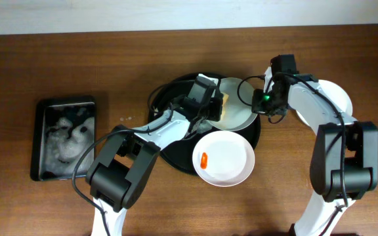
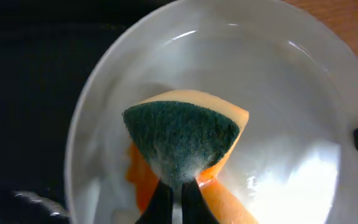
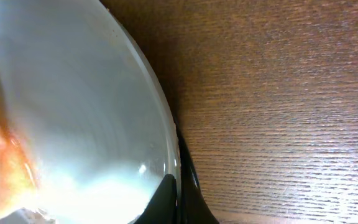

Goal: Clean dirty plates on tray and stack at the side
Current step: 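Scrub the held plate with the sponge in the left gripper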

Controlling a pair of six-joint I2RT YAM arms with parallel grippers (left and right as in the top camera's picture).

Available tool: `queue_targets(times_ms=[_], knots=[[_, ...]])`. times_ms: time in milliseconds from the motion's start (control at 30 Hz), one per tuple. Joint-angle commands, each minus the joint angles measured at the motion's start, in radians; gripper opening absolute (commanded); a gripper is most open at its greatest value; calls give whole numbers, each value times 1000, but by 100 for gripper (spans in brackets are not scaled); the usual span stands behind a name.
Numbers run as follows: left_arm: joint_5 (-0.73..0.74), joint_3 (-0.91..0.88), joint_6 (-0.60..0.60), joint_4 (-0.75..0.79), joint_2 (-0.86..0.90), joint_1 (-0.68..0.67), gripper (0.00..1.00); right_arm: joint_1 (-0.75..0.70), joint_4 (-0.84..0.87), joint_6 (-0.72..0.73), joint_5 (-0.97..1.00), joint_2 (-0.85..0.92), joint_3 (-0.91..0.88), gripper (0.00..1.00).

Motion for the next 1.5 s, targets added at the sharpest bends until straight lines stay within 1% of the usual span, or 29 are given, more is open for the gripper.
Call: queue_targets(times_ms=[0, 33, 100, 133, 167, 233, 267, 300, 367, 533, 633, 700, 767, 800, 833, 900, 933, 967, 1000, 1033, 1067, 1133, 1167, 1233, 1267, 1300, 1367, 1400, 1467], knots=[[-146, 66, 140, -70, 26, 8, 0, 20, -16, -9, 25, -6, 5, 4], [-172, 100, 195, -97, 26, 8, 0, 20, -16, -9, 32, -14, 5, 4], [-204, 118, 241, -119, 26, 7, 0, 20, -17, -9, 46, -28, 5, 4], [-208, 118, 245, -129, 26, 7, 0, 20, -18, -10, 54, -35, 5, 4], [-179, 118, 244, -127, 26, 7, 0, 20, -20, -10, 54, -36, 5, 4], [-113, 118, 198, -124, 26, 4, 0, 27, -20, -10, 58, -36, 5, 4], [-121, 118, 196, -133, 32, -2, 0, 35, -21, -10, 69, -36, 5, 4], [-173, 118, 196, -155, 35, -1, 0, 37, -22, -10, 69, -36, 5, 4], [-311, 119, 246, -196, 35, 2, 0, 39, -24, -10, 84, -36, 5, 4], [-406, 175, 250, -290, 35, 7, 0, 39, -33, -10, 119, -39, 5, 4], [-402, 246, 251, -354, 35, 11, 0, 39, -35, -10, 147, -56, 5, 4], [-398, 254, 251, -370, 35, 11, 0, 39, -39, -13, 147, -58, 5, 4], [-394, 277, 244, -425, 35, 13, 0, 39, -47, -17, 148, -58, 5, 4], [-374, 288, 244, -452, 33, 13, 0, 39, -51, -17, 172, -61, 5, 4], [-305, 299, 243, -478, 31, 13, 0, 39, -57, -37, 184, -70, 6, 4], [-180, 302, 165, -480, 19, 31, 0, 39, -66, -48, 186, -101, 24, 4], [-79, 302, 112, -477, 6, 61, 0, 39, -78, -59, 197, -123, 36, 4], [40, 302, 85, -476, -5, 97, 0, 39, -95, -77, 202, -142, 55, 4], [112, 302, 66, -477, -11, 129, 0, 40, -122, -77, 238, -150, 79, 4], [139, 302, 56, -481, -16, 158, 0, 48, -157, -84, 283, -153, 106, 4], [171, 302, 56, -480, -20, 179, 2, 67, -186, -93, 307, -153, 134, 4], [193, 302, 57, -488, -28, 183, 4, 107, -186, -83, 306, -150, 136, 4], [217, 302, 56, -486, -52, 184, 4, 129, -184, -53, 312, -150, 136, 4], [238, 302, 56, -491, -92, 200, 2, 157, -181, -32, 409, -150, 136, 4], [246, 302, 56, -505, -98, 211, 2, 183, -177, -71, 506, -150, 139, 4], [238, 299, 56, -538, -98, 225, 0, 210, -177, -77, 560, -150, 140, 4], [161, 292, 57, -593, -97, 252, 0, 263, -180, -77, 675, -150, 146, 4], [132, 292, 57, -601, -97, 266, 0, 292, -182, -77, 749, -151, 153, 4], [134, 292, 61, -608, -97, 277, 0, 359, -226, -77, 906, -151, 210, 4]])
